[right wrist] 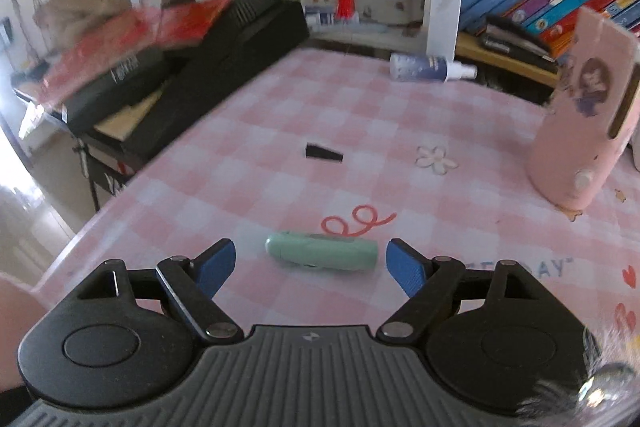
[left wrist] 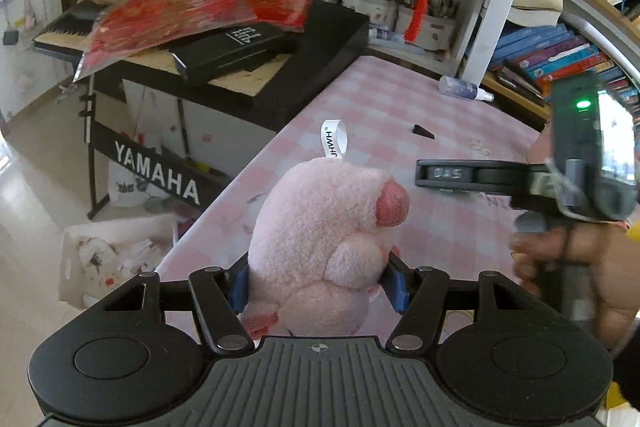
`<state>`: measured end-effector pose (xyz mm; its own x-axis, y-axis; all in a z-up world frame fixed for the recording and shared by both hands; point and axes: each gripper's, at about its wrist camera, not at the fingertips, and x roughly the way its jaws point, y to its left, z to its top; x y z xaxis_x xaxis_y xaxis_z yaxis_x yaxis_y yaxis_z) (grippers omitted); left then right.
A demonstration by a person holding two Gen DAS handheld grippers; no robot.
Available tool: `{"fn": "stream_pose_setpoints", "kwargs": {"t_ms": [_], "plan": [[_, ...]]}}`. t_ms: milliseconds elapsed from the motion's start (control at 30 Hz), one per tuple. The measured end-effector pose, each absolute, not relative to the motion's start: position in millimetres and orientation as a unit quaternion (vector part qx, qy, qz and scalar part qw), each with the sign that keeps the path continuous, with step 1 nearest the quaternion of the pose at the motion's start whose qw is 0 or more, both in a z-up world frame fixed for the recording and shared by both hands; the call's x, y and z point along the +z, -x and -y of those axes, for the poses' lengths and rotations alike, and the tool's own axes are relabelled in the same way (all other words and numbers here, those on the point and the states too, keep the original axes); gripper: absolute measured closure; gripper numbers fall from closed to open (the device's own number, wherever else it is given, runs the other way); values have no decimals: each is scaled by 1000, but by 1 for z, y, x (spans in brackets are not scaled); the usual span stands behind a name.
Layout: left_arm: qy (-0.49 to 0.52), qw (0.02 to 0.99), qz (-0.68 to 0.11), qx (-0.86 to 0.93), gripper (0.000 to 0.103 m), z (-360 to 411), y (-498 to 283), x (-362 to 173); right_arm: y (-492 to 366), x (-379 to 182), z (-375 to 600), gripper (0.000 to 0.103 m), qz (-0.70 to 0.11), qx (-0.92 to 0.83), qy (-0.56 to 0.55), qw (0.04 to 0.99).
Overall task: Organize objects
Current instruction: 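Grasp the pink plush pig with the left tool while the right tool grasps the mint-green stick, then carry the pink plush pig and mint-green stick toward the yellow box with both tools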
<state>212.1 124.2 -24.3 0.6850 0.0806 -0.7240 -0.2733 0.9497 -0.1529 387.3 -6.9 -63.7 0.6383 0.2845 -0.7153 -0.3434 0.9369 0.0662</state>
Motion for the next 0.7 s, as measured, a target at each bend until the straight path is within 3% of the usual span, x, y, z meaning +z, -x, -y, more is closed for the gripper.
{"fn": "stream_pose_setpoints", "kwargs": {"t_ms": [167, 267, 700], "plan": [[128, 910, -382, 95, 40, -126, -207, -22, -397, -76, 4, 26, -388, 157, 48, 907], [129, 911, -381, 91, 40, -126, -205, -21, -400, -79, 6, 36, -387, 158, 48, 907], [120, 924, -361, 45, 40, -120, -199, -8, -357, -38, 45, 36, -364, 159, 34, 917]]}}
